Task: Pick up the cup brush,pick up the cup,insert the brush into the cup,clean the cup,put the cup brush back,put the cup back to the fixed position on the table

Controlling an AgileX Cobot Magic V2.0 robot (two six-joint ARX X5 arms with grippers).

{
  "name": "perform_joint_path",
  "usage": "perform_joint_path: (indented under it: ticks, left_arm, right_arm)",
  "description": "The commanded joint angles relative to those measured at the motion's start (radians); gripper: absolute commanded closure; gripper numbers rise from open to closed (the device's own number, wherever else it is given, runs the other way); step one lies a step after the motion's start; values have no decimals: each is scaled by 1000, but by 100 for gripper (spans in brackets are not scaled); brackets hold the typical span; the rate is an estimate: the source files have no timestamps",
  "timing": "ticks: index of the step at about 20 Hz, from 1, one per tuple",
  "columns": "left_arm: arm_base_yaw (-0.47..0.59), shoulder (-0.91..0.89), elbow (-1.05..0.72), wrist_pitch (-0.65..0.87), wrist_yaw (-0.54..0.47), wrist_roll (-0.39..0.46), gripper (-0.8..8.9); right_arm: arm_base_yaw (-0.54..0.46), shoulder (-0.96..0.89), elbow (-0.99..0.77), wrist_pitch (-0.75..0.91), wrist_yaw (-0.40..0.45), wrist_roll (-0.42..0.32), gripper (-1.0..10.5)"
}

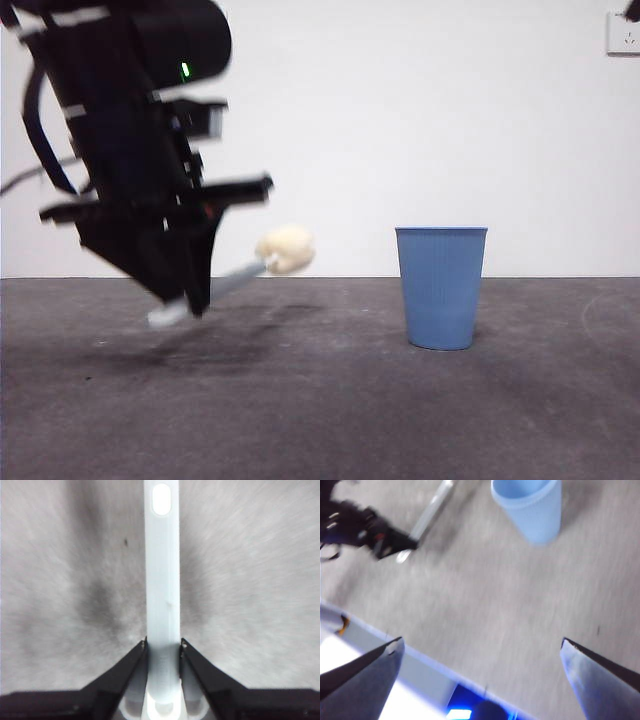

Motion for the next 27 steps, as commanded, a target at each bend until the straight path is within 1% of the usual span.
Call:
perform_joint_path:
  ticks: [1, 4, 5, 6, 9, 12, 15, 19, 24, 26, 27]
  left_arm:
    - [-3, -93, -1, -46, 0, 40, 822]
    - [-3, -232, -1, -121, 0, 55, 822]
    - [-3, -284, -1, -145, 0, 67, 822]
    - [-3, -326, -1, -165, 0, 72, 822]
    - [-3, -446, -1, -222, -1, 80, 822]
    - [-3, -533, -1, -262, -1, 97, 822]
    - [-3, -584, -1, -309, 0, 98, 822]
    - [-3, -610, -1, -359, 0, 99, 822]
    - [-3, -610, -1, -390, 0, 101, 822]
    - [-3, -610, -1, -399, 1, 99, 822]
    - [-3, -610, -1, -404, 3, 98, 822]
  right_arm:
    - [20, 39, -1, 114, -1, 38, 321]
    - [70, 119, -18, 248, 14, 51, 321]
    - [101, 153, -33, 303, 43, 60, 320]
    - [134, 180, -52, 357, 77, 69, 320]
    - [241, 262, -147, 570, 227, 117, 320]
    - [330, 330, -253, 800, 343, 172, 320]
    - [384, 409, -316, 965, 459, 181, 320]
    - [383, 544, -320, 1139, 500, 180, 320]
    - [381, 749, -320, 1373, 507, 162, 320]
    - [381, 806, -320, 1460, 533, 161, 320]
    - [375, 830, -320, 1498, 533, 158, 320]
